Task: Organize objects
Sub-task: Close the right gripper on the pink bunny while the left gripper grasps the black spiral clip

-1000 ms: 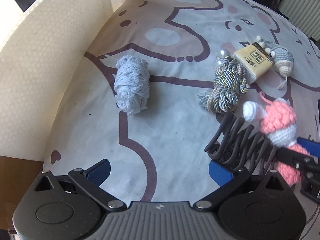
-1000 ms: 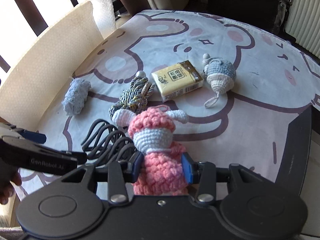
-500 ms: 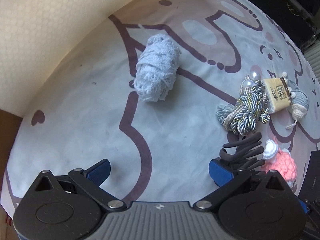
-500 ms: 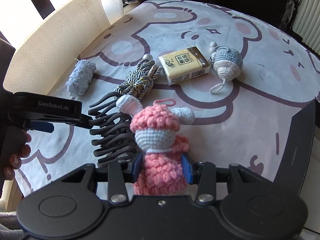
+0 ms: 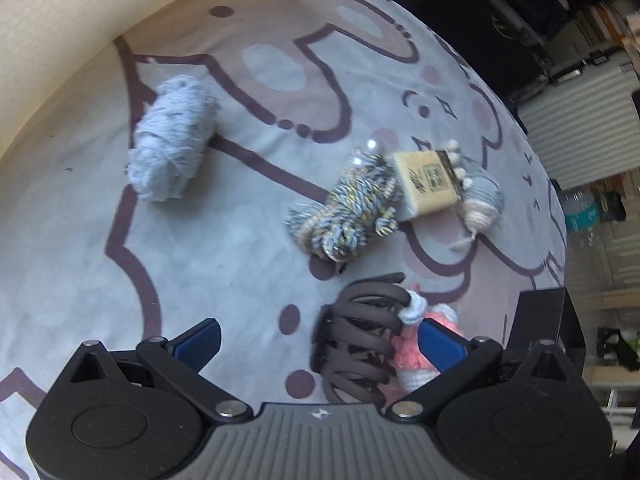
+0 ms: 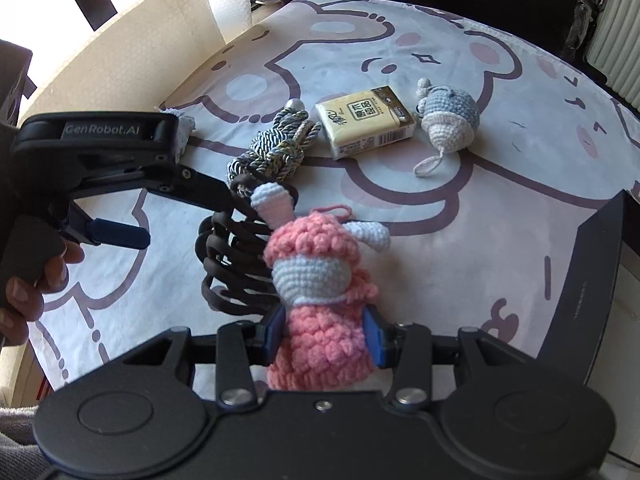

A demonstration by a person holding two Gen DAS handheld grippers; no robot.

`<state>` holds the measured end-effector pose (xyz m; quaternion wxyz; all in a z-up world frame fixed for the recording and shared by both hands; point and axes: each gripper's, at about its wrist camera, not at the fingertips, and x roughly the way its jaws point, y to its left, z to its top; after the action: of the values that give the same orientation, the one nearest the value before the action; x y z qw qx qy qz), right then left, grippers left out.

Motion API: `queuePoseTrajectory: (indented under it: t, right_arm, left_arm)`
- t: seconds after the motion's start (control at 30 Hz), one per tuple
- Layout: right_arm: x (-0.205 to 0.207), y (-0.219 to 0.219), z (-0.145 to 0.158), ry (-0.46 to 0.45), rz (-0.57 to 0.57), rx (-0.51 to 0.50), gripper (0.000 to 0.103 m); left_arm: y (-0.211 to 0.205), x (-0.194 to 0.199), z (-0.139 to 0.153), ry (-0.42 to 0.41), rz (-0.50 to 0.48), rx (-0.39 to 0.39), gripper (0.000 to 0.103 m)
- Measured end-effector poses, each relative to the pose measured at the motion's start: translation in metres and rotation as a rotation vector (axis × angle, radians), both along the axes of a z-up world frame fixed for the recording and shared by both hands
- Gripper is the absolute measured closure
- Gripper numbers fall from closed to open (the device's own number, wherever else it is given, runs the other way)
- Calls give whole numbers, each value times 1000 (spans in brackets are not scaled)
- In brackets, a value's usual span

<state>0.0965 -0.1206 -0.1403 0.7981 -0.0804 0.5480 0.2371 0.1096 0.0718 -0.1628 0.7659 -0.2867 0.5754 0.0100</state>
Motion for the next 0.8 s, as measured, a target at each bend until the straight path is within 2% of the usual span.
queuePoseTrajectory:
  t: [0.13,0.33,0.6,0.8]
  right_arm:
    - [-3,-11,3,6,-29,-2,60]
    - [-11,-32,5,5,-89,-26,60]
    - [-12,-39,5,5,-119,-15,60]
    - [-10,-34,-2,17,-105,-28,60]
  left_arm:
    - [-22,4,-1,-8,-75,27,0]
    - [-25,5,-4,1,-37,-37,3]
    - [-22,7,-9,40,1,-38,30]
    - [-22,9,-12,65,4,-7,45]
